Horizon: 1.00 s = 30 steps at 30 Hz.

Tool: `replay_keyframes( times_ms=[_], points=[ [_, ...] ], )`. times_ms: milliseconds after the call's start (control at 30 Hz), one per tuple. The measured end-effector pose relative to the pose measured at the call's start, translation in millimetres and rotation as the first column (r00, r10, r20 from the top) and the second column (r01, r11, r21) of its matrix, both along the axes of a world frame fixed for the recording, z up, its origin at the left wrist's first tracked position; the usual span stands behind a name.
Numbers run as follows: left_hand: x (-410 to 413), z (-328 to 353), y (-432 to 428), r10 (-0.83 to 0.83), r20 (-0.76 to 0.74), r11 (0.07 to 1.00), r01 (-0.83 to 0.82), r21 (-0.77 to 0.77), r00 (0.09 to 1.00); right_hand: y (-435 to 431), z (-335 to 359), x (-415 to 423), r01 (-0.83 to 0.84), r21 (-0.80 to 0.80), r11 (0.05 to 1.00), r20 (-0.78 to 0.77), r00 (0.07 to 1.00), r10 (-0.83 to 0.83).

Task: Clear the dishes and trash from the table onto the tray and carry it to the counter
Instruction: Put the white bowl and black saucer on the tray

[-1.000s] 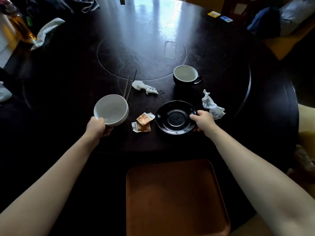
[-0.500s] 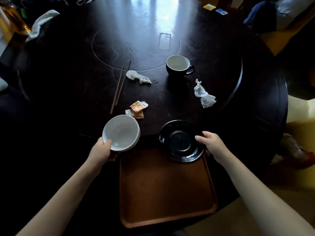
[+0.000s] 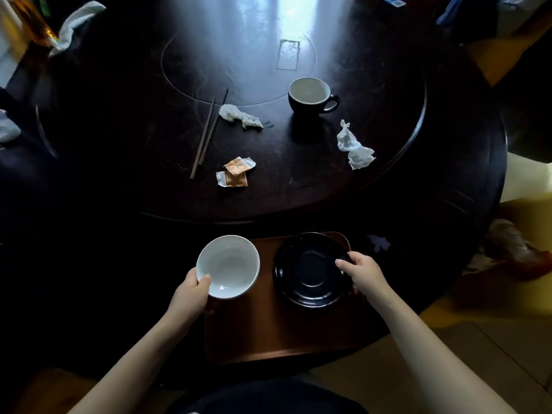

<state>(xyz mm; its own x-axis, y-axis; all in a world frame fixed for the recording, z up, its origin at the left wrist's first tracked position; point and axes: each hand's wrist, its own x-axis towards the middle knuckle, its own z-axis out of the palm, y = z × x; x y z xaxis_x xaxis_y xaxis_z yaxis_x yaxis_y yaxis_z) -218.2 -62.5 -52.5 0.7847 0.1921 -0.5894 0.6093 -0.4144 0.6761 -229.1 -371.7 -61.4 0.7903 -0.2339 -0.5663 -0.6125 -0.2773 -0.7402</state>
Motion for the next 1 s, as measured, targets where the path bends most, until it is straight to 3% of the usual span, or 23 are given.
replay_keyframes(
  times_ms=[133, 267, 400, 700, 867, 1000],
  points=[
    [-5, -2, -7, -0.009, 0.000, 1.000, 0.009, 0.025, 1.000, 4, 6, 5, -0.056, -0.160, 0.986, -0.024, 0.998, 0.052],
    [-6, -3, -11, -0.003, 0.007, 0.999, 0.002, 0.041, 1.000, 4, 15, 10, -0.218, -0.316, 0.923, -0.128, 0.974, 0.186],
    [-12, -4, -14, -0.011, 0.006, 0.999, 0.011, 0.052, 1.000, 3, 10, 4, -0.336, -0.326, 0.884, -0.248, 0.932, 0.262],
    [-31, -12, -15, -0.042, -0.060, 0.996, 0.047, 0.075, 0.997, -1, 6, -4, -0.428, -0.337, 0.838, -0.354, 0.883, 0.309],
    [-30, -10, -11, -0.076, -0.066, 0.992, 0.082, 0.093, 0.995, -2, 9, 1, -0.525, -0.395, 0.754, -0.423, 0.832, 0.358],
    [-16, 0, 1, -0.191, -0.047, 0.934, 0.196, 0.300, 0.980, -2, 11, 7, -0.572, -0.471, 0.671, -0.451, 0.811, 0.374]
  ],
)
